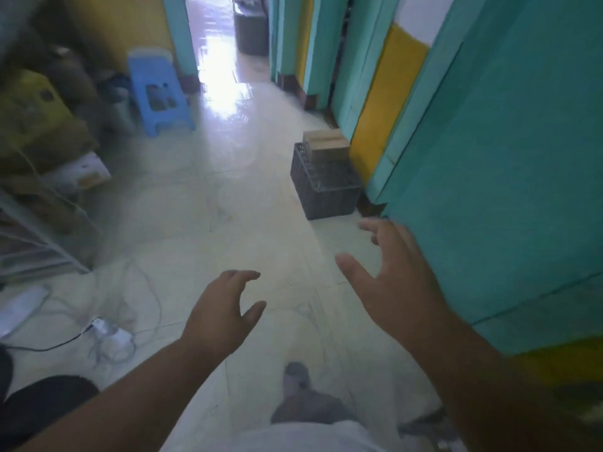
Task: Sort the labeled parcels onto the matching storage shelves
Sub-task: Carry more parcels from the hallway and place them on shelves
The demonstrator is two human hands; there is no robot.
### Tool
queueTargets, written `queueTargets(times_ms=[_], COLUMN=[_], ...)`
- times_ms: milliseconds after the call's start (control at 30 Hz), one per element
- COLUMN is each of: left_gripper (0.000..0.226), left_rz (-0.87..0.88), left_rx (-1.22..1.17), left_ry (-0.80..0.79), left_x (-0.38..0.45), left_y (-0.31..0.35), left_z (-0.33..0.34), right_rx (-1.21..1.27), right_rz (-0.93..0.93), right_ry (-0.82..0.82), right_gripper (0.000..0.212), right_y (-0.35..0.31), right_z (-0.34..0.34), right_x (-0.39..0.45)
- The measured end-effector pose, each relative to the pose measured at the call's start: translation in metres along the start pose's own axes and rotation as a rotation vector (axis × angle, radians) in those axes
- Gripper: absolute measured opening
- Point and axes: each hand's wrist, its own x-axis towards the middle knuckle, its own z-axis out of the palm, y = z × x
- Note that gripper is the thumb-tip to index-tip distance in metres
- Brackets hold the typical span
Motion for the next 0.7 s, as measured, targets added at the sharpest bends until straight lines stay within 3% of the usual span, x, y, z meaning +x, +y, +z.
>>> queueTargets(times_ms=[200, 400, 567, 700], left_gripper=[0.051, 0.050, 0.046, 0.045], left_rz=[-0.132, -0.237, -0.173, -0.061], left_rx=[-0.017, 0.000, 0.012, 0.031], left_ry=[0.110, 0.183, 0.140, 0.037], left_x=[0.098, 0.216, 0.356, 0.474], left_y=[-0.011, -0.072, -0.125, -0.124], left_z=[-0.050, -0.087, -0.117, -0.141], right_rx=[0.050, 0.099, 0.101, 0.090], right_rz=[-0.139, -0.222, -0.143, -0.026], right_ry=[-0.118, -0.174, -0.096, -0.004], right_gripper=[0.051, 0.048, 0.047, 0.047], right_y=[-0.034, -0.074, -0.096, -0.097], right_z=[0.025, 0.104, 0.131, 0.117], right_x=[0.164, 0.312, 0.436, 0.519])
